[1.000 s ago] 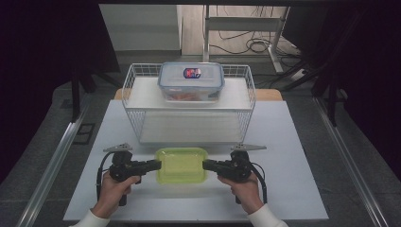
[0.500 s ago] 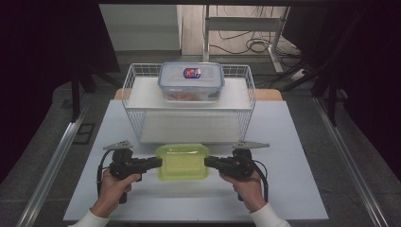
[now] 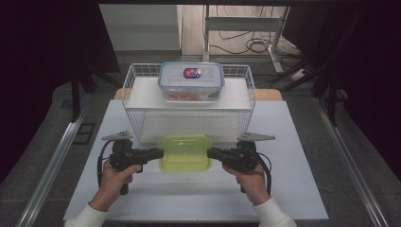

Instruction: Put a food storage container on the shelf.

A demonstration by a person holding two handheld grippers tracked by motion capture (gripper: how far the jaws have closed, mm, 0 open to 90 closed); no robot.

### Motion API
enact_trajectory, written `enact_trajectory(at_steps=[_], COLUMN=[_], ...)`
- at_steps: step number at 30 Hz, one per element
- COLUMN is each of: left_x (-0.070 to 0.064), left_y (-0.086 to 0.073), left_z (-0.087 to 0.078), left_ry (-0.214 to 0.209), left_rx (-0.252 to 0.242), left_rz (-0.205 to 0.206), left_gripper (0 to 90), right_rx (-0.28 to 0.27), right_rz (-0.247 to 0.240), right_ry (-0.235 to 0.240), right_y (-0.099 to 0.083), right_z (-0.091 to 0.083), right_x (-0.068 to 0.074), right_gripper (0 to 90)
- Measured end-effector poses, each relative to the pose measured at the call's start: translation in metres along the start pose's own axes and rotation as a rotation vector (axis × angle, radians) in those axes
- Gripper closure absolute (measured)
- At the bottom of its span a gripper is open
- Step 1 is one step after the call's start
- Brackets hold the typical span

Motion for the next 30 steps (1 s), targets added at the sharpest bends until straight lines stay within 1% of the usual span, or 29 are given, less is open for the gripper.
enact_trajectory(at_steps=[5, 13, 16, 22, 30], left_x=[-0.005, -0.018, -0.022, -0.025, -0.031], left_y=[0.012, 0.040, 0.050, 0.061, 0.076], left_z=[0.000, -0.007, -0.008, -0.009, -0.013], left_ry=[-0.011, -0.019, -0.023, -0.024, -0.024], left_rx=[-0.008, -0.028, -0.032, -0.027, -0.041], left_rz=[0.012, 0.038, 0.039, 0.052, 0.071], left_gripper=[79.7, 79.6, 79.5, 79.6, 79.5], right_rx=[-0.005, -0.025, -0.040, -0.053, -0.064], right_rz=[-0.019, -0.050, -0.059, -0.059, -0.074], right_ry=[-0.012, -0.020, -0.018, -0.016, -0.021], right_y=[0.013, 0.041, 0.050, 0.061, 0.074], right_z=[-0.005, -0.015, -0.017, -0.020, -0.024], right_x=[0.000, 0.001, 0.000, -0.001, 0.000], right_gripper=[80.4, 80.4, 80.4, 80.4, 80.4])
Point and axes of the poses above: each handheld gripper's, and its own axes: z roughly forward along the jaws, y roughly out of its top, x roughly to its left, the point moved 10 cm from there along z, roughly forward along the jaws, and after that the axes turned 6 degrees about -z, right-handed, at the moved point
